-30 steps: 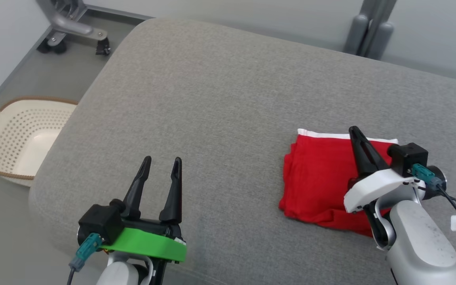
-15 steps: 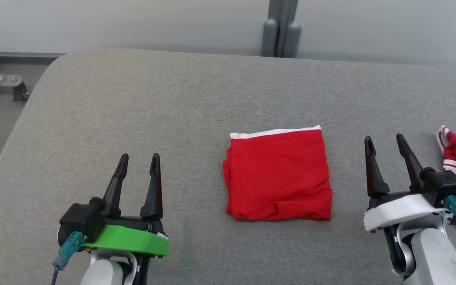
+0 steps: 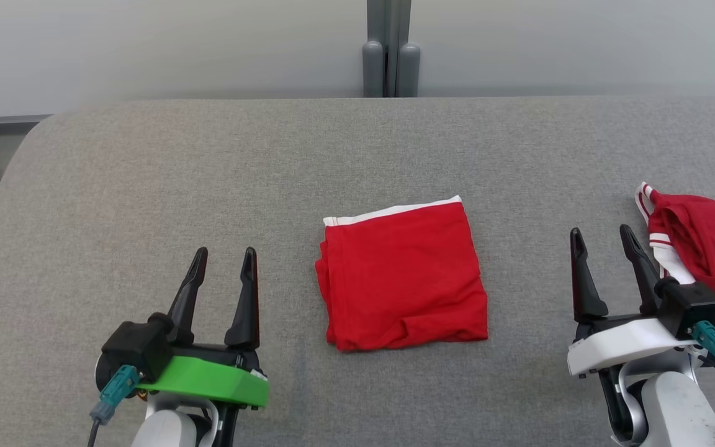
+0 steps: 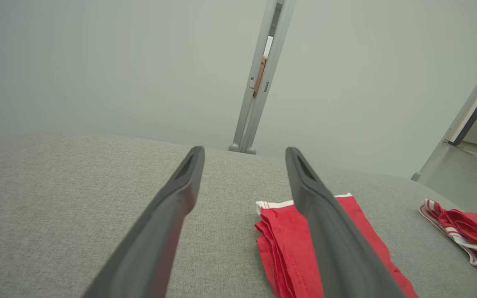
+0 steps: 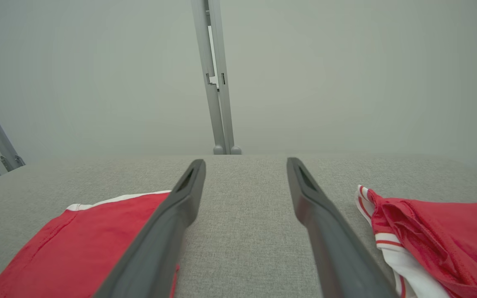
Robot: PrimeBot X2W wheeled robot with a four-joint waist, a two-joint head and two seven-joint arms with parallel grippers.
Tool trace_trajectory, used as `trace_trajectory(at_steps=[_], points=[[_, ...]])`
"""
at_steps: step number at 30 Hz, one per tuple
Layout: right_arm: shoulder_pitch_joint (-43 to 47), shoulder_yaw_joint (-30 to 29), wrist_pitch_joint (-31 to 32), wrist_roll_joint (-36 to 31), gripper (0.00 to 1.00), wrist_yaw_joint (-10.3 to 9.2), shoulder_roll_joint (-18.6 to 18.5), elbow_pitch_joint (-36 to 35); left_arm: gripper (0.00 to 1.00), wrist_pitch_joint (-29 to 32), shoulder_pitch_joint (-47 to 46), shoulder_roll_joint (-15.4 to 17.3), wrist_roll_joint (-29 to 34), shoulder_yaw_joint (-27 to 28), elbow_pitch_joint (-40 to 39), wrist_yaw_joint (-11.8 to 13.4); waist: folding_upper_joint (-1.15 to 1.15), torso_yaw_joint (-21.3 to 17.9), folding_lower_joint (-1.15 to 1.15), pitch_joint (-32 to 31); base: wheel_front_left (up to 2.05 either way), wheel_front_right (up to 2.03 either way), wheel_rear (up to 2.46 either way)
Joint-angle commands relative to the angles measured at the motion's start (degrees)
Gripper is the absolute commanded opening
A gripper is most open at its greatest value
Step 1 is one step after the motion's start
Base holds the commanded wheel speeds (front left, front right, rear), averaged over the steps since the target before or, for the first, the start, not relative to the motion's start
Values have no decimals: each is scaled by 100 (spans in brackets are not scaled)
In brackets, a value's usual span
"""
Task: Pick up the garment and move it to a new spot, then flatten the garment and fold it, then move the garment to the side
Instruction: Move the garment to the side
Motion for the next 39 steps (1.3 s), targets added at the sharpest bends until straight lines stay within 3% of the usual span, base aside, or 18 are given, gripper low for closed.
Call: trace_trajectory(at_steps=[1, 12, 32, 34, 39], points=[[22, 9, 1, -15, 100, -9, -1, 22, 100, -17, 14, 18, -1, -23, -11, -13, 0, 20, 0, 17, 0, 0, 0], [-285, 90, 1, 17, 100, -9, 15, 680, 100, -17, -167, 17, 35, -265, -43, -26, 0, 336, 0, 347, 0, 0, 0], [-1415, 827, 55, 977, 100, -9, -47, 2968, 100, -17, -421, 17, -74, -667, 12, 32, 0, 1121, 0, 923, 0, 0, 0], [-1477, 995, 52, 1058, 0, -5, -68, 3181, 100, -17, -390, 17, -60, -636, 14, 46, 0, 1115, 0, 891, 0, 0, 0], [-1572, 1127, 24, 880, 0, -10, -225, 3303, 100, -18, -323, 17, -32, -609, 4, 18, 0, 943, 0, 775, 0, 0, 0]])
